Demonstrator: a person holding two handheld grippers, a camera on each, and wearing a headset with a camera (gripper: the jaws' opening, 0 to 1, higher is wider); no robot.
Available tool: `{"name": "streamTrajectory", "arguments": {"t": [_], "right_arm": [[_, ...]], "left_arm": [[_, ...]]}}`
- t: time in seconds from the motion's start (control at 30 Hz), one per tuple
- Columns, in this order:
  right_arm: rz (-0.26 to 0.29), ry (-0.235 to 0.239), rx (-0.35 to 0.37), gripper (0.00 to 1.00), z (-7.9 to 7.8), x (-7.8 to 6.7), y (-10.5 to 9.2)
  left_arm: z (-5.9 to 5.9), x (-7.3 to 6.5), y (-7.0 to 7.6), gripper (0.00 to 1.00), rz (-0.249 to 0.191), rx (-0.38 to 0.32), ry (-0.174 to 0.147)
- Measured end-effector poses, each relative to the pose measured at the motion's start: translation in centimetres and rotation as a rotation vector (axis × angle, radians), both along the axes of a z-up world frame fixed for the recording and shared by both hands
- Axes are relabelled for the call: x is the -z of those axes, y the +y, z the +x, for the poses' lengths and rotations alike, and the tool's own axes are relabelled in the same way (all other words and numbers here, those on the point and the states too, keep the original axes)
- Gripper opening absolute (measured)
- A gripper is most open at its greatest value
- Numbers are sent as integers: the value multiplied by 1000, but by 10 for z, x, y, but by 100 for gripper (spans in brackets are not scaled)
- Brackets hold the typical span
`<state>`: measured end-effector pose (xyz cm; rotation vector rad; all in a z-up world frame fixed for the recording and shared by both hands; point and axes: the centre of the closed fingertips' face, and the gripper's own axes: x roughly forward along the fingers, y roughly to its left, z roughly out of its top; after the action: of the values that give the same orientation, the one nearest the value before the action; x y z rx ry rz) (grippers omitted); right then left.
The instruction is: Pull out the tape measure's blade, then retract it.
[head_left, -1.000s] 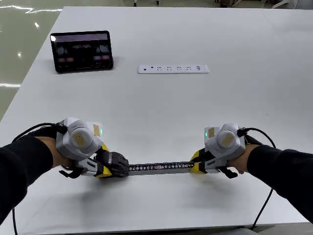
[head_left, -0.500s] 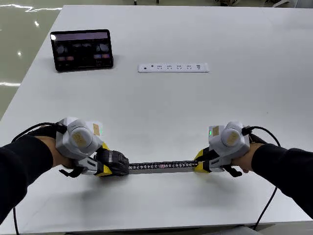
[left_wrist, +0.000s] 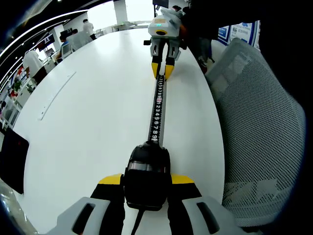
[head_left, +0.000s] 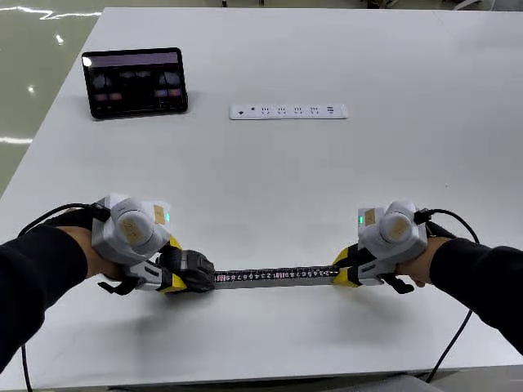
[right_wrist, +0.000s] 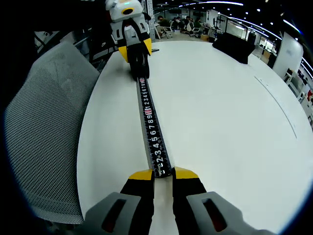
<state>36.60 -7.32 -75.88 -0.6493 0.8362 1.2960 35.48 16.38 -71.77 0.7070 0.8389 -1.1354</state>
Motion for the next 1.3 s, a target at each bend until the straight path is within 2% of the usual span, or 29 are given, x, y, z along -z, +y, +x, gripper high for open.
{"name": "streamTrajectory", "arguments": {"t": [1.03,1.3], "right_arm": [[-10,8,35,8,1,0,-30],[-10,10,40,8,1,-1,-31]], "left_arm": [[0,0,-1,29,-5,-4,3],[1,0,-1,29,-7,-4,5]]}}
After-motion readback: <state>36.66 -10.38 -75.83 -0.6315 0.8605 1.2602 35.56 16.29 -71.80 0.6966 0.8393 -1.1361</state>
